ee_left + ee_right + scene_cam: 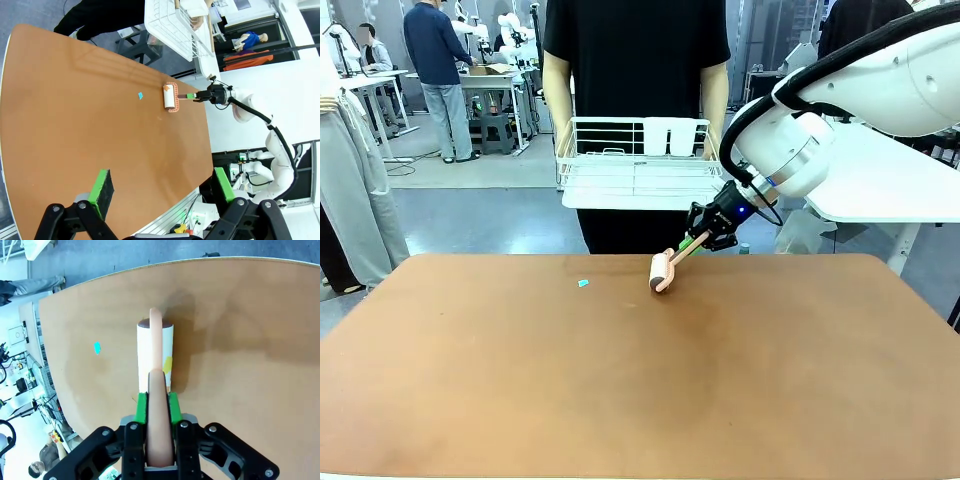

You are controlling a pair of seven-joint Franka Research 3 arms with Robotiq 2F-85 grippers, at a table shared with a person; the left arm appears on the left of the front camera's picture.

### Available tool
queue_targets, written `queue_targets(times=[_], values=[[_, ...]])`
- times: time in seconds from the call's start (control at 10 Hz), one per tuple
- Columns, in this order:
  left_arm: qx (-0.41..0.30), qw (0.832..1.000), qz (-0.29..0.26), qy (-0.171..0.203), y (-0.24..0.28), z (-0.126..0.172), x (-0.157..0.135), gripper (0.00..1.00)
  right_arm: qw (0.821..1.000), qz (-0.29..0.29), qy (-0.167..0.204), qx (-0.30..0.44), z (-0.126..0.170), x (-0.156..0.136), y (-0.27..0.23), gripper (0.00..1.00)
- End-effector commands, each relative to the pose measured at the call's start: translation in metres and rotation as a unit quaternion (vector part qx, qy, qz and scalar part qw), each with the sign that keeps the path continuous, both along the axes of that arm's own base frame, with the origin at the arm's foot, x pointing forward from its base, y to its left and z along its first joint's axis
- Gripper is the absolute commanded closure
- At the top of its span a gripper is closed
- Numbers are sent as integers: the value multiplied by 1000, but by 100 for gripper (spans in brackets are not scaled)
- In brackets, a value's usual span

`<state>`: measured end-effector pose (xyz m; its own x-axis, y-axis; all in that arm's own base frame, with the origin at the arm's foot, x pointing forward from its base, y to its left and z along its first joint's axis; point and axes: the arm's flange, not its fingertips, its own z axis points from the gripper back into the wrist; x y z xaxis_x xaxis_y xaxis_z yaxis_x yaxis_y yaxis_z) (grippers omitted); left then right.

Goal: Clean the table.
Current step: Clean the table with the Lint Roller when the human lifts the Dish drying rack.

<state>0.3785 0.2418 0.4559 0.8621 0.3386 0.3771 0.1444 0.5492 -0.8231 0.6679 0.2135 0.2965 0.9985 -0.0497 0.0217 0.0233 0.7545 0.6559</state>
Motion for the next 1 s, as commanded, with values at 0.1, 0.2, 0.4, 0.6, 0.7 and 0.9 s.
queue_targets(times=[0.1, 0.2, 0.4, 0.6, 0.7, 0.9], values=[[-8, 1000, -1, -7, 2, 1, -1, 0, 999, 9, 38, -7, -26, 5, 38, 79], [-8, 1000, -1, -7, 2, 1, -1, 0, 999, 28, 41, -6, -28, 4, 56, 79], [-8, 1000, -1, -7, 2, 1, -1, 0, 997, 52, 53, -2, -28, 3, 101, 79], [-8, 1000, -1, -7, 2, 1, -1, 0, 995, 71, 64, -16, -36, 1, 139, 79], [-8, 1000, -1, -7, 2, 1, -1, 0, 995, 75, 66, -18, -38, 1, 154, 79], [-8, 1000, -1, -7, 2, 1, -1, 0, 994, 89, 68, -14, -38, -2, 180, 79]])
